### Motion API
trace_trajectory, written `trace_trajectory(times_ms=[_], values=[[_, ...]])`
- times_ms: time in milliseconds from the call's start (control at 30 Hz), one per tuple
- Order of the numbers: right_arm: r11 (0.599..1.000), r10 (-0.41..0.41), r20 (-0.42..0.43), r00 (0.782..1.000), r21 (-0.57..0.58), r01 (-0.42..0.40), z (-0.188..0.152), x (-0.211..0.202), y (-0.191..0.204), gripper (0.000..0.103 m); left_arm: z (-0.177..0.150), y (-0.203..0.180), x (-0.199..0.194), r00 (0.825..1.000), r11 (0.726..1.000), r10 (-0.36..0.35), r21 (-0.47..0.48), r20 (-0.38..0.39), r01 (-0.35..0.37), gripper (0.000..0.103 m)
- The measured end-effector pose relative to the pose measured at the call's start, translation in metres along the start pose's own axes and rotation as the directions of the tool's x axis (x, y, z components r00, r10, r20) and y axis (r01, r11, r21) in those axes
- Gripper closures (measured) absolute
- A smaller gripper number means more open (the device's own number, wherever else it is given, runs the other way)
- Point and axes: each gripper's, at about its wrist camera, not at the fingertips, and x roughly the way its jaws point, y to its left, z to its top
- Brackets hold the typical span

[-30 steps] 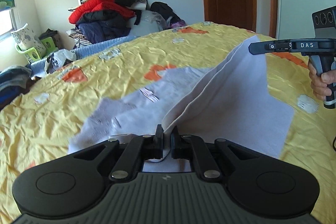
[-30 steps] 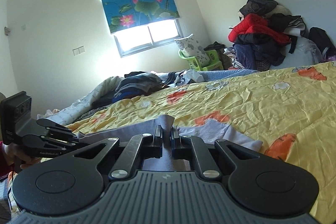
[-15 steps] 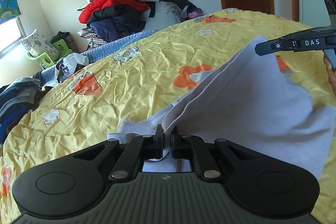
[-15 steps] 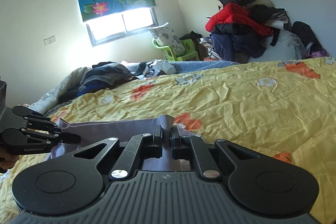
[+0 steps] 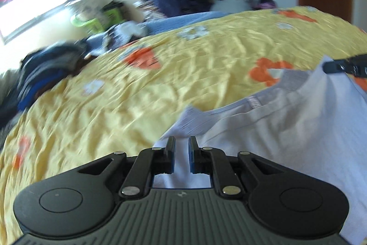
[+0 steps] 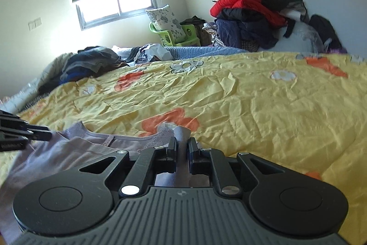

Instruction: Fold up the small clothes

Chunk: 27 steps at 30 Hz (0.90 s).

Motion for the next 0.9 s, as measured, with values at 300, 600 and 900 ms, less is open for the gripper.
trace_trajectory(times_ms=[300, 600, 900], values=[[0.983, -0.185, -0.054, 0.981, -0.020, 0.184, -0.007, 0.002, 0.003, 0.053, -0.028, -0.005, -0.032, 1.000, 0.998, 0.027, -0.065, 0.004, -0.027, 0.037], [0.986, 0.109, -0.172, 0.979, -0.109, -0.129, -0.029, -0.054, 0.050, 0.050, -0.049, -0.027, -0.025, 0.992, 0.990, 0.128, 0.065, 0.010, -0.129, 0.037], [0.993, 0.026, -0.123, 0.992, -0.113, -0.040, -0.043, -0.087, 0.074, 0.042, -0.066, -0.044, -0.066, 0.991, 0.993, 0.111, 0.041, 0.076, -0.114, 0.034]])
